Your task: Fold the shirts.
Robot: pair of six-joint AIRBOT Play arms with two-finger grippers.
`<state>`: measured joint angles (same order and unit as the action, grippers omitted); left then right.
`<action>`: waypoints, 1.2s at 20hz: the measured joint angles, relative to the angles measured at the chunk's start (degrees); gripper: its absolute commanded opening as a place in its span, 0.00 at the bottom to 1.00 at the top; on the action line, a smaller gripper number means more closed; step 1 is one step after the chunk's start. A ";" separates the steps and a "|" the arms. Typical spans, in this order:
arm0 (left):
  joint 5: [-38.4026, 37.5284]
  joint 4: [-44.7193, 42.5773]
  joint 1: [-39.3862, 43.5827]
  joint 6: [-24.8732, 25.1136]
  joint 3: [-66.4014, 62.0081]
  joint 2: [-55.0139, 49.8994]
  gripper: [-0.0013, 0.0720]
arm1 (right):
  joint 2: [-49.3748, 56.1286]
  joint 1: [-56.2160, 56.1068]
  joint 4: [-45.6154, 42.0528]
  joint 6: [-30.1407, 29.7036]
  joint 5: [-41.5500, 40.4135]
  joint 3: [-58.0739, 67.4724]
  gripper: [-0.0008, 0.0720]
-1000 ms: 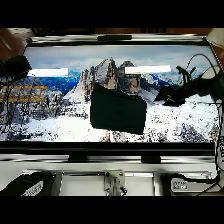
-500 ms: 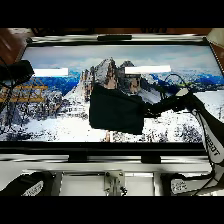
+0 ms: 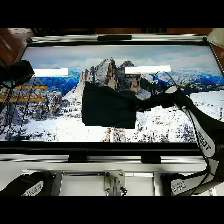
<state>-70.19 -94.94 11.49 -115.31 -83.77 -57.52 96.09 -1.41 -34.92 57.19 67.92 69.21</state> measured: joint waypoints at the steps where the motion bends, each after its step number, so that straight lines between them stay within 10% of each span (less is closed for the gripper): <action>1: -0.13 0.00 0.00 -0.02 0.00 0.00 0.08 | 0.02 1.79 0.24 -0.02 0.55 2.56 0.14; 13: -3.76 0.04 0.04 -0.04 0.00 0.00 0.08 | -2.32 48.52 -20.02 11.54 12.04 19.78 0.14; 24: -4.00 0.96 0.11 -0.07 0.00 0.00 0.08 | -10.54 77.44 -35.63 18.12 13.18 -5.44 0.14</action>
<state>-74.19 -93.97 11.60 -115.37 -83.77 -57.52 85.56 76.03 -70.54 75.31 81.10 63.77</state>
